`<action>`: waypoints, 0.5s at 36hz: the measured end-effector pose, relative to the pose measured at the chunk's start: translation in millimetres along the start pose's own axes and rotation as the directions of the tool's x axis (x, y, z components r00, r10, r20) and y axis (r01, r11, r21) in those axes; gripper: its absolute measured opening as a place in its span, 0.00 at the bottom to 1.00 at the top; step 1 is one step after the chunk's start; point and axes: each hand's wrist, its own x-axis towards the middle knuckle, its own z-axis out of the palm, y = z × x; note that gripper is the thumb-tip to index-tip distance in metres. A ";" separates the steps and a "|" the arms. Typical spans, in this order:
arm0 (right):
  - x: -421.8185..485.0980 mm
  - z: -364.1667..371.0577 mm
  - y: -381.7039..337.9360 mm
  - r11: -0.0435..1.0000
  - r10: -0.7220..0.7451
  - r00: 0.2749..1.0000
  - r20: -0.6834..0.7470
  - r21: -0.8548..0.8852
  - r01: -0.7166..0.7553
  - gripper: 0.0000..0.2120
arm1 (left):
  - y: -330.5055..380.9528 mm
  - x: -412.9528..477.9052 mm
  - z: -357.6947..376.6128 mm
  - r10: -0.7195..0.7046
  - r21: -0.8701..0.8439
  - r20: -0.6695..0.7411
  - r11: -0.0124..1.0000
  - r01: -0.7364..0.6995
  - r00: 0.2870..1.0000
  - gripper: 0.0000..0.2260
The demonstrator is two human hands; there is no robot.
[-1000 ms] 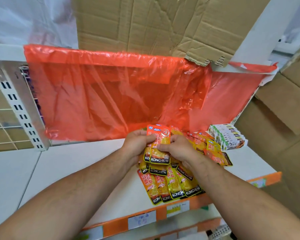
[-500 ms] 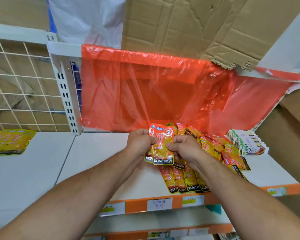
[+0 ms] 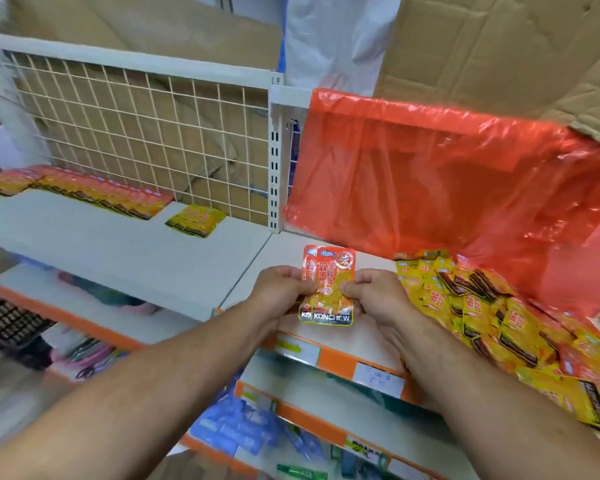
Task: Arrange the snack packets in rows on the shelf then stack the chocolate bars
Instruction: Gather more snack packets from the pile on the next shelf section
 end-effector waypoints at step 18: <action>14.9 195.7 -54.3 0.999 0.014 0.973 0.231 -0.044 -0.004 0.06 | 10.4 -0.4 -205.1 0.022 -0.100 -0.284 0.994 -0.052 0.959 0.08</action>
